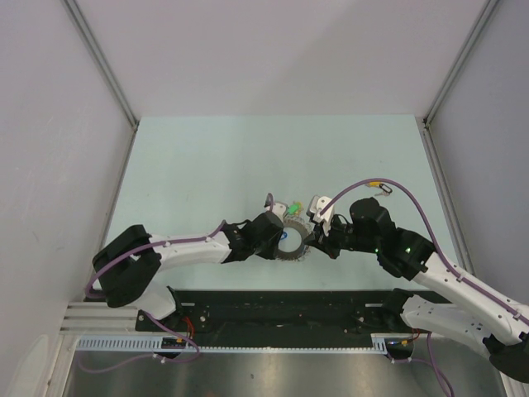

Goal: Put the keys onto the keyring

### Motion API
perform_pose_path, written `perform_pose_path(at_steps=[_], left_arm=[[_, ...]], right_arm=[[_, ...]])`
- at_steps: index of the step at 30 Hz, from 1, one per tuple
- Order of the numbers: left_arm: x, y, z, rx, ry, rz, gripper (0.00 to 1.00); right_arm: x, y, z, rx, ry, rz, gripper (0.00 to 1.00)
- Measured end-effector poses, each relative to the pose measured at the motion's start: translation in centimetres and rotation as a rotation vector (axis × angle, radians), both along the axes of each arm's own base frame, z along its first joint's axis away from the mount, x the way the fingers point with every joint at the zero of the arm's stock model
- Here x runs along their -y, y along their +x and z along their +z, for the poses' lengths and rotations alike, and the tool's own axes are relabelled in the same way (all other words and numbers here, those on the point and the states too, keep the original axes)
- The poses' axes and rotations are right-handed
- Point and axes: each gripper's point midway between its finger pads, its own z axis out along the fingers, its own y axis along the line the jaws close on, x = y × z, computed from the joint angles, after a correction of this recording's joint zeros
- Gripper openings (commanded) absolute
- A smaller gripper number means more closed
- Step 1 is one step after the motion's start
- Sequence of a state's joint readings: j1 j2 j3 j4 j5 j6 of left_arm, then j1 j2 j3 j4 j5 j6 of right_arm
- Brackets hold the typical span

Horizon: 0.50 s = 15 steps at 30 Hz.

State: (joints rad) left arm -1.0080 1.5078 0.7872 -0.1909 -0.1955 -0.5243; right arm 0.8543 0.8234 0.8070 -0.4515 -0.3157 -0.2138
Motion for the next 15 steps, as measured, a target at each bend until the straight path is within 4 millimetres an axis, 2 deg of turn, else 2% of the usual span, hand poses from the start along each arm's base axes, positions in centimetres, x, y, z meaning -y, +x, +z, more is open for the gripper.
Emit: perform_pose_path(at_steps=[15], left_arm=[[-0.18, -0.71, -0.79, -0.036, -0.005, 0.007, 0.29]], right_arm=[[-0.08, -0.17, 0.02, -0.002, 0.002, 0.008, 0.00]])
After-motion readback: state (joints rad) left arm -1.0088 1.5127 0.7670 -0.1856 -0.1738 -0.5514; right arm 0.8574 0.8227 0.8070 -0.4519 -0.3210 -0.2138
